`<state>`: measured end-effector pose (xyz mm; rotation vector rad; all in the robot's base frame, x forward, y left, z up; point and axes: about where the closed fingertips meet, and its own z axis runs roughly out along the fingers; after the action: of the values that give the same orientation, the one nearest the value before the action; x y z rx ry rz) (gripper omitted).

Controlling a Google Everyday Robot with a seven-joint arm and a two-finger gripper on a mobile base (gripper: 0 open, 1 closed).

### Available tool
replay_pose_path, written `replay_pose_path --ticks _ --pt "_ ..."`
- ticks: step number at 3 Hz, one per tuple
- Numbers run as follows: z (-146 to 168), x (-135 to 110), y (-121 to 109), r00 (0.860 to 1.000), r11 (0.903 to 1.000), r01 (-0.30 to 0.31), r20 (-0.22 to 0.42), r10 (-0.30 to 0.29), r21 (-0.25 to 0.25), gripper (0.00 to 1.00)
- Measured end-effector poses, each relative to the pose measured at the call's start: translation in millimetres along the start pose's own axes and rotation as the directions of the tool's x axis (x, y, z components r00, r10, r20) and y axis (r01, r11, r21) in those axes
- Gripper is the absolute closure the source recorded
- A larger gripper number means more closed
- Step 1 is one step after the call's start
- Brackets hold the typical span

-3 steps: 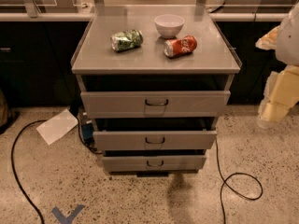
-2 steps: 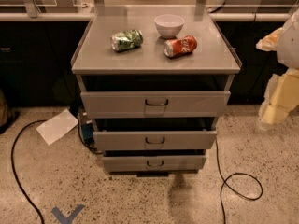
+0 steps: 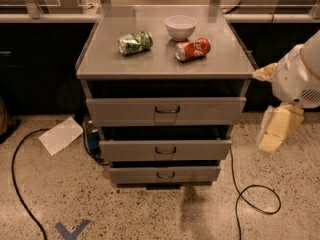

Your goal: Open middle drawer

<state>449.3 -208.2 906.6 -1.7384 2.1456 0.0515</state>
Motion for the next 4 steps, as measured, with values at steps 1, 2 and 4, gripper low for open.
replay_pose_path --ticks 1,2,4 --pt "67 5 -3 1.000 0.9982 0.011 0.021 -0.010 -0.060 0.00" --pt "129 5 -2 0.998 0.9942 0.016 0.059 -0.009 -0.107 0.00" --pt "223 19 14 0.974 0.9801 -0.033 0.215 0.076 -0.196 0.00"
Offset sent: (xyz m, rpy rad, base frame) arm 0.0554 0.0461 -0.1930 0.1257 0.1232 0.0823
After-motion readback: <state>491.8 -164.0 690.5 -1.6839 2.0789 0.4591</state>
